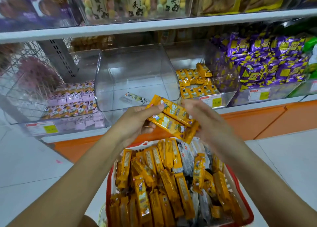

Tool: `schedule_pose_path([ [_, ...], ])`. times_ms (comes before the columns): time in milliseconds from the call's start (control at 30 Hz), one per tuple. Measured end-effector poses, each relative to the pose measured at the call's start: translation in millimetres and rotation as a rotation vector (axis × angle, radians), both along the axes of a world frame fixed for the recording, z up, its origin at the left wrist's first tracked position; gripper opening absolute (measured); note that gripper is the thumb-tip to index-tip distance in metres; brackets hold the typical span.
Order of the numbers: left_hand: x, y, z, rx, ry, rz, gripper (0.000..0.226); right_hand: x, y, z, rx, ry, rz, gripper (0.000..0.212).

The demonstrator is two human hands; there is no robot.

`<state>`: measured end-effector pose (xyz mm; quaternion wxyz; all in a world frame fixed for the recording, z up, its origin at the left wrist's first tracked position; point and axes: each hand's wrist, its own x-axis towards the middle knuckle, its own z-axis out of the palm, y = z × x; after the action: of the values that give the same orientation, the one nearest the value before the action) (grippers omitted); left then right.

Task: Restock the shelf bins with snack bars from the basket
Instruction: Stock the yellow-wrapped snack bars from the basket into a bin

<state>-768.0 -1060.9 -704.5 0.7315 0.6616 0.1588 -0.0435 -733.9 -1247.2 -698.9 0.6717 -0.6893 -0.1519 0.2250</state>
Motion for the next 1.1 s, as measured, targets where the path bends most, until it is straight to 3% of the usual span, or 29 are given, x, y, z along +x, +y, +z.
schedule_pose_path([
  [133, 14, 7, 5, -0.054, -0.024, 0.096, 0.020, 14, 14, -7, -0.524, -0.962, 0.028, 0.072],
  [167, 17, 8, 6, -0.066, -0.027, 0.109, 0.020, 19, 18, -10, -0.600, -1.108, 0.009, 0.069],
  [233, 22, 8, 6, -0.083, -0.036, 0.131, 0.022, 30, 25, -13, -0.637, -1.197, -0.019, 0.063],
  [333, 33, 8, 3, 0.040, -0.085, 0.173, 0.033, 50, 29, -12, -0.604, -1.135, -0.033, 0.060],
  [467, 41, 24, -14, 0.641, -0.260, 0.278, 0.015, 104, 27, -1, -0.639, -0.929, -0.227, 0.057],
  [567, 36, 41, -25, 0.985, -0.264, 0.163, 0.007, 167, 32, 3, -0.819, -0.766, -0.355, 0.060],
  [800, 35, 53, -41, 1.126, -0.151, 0.030, 0.015, 269, 85, -35, -1.148, -0.567, -0.393, 0.093],
  [967, 35, 55, -45, 1.133, -0.170, 0.015, 0.013, 286, 95, -61, -1.352, -0.645, -0.405, 0.069],
  [1100, 34, 58, -48, 1.158, -0.195, 0.006, 0.022, 288, 93, -63, -1.315, -0.663, -0.372, 0.069],
])
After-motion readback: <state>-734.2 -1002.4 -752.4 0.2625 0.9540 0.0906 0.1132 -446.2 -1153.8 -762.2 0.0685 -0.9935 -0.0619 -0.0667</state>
